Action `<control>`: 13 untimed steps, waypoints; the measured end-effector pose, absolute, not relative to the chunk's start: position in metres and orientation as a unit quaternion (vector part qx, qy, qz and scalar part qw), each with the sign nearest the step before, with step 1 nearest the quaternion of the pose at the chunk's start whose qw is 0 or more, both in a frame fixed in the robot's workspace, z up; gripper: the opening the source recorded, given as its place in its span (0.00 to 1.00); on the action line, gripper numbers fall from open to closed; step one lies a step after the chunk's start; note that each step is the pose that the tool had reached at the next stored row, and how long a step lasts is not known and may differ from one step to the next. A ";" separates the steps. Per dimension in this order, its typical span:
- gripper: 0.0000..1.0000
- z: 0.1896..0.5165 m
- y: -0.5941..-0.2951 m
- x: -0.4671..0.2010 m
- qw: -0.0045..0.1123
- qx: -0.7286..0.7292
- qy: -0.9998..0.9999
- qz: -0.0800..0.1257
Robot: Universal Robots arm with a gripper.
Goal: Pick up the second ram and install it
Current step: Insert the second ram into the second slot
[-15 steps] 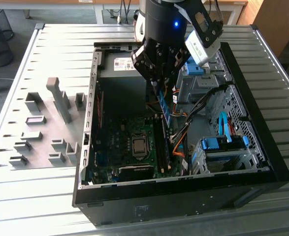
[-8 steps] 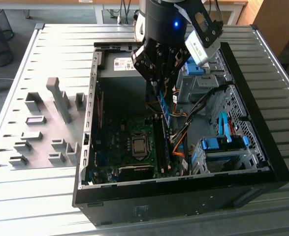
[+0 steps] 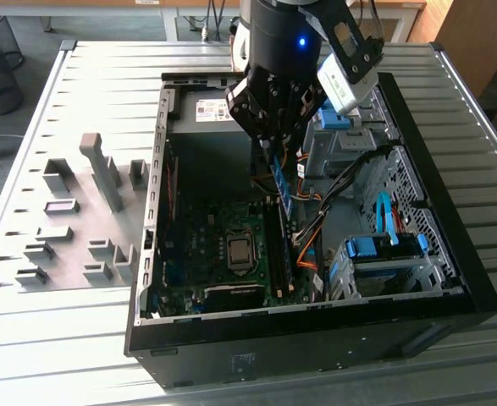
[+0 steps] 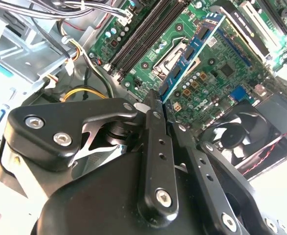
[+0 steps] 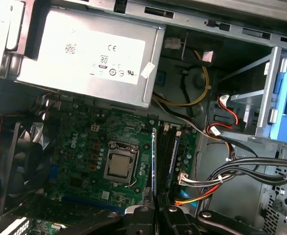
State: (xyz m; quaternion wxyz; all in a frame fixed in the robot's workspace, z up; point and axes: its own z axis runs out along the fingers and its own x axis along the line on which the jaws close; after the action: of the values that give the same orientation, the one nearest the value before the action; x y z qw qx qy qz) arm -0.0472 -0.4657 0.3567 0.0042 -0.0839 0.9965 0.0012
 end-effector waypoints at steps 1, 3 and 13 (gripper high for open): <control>0.14 0.356 -0.466 -0.047 0.004 -0.075 0.997 0.001; 0.14 0.355 -0.466 -0.047 0.004 -0.057 0.998 0.001; 0.14 0.347 -0.466 -0.041 0.004 -0.032 0.999 0.001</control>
State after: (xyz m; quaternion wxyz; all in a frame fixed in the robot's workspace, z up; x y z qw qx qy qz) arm -0.0413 -0.4656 0.3468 0.0041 -0.0317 0.9995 0.0008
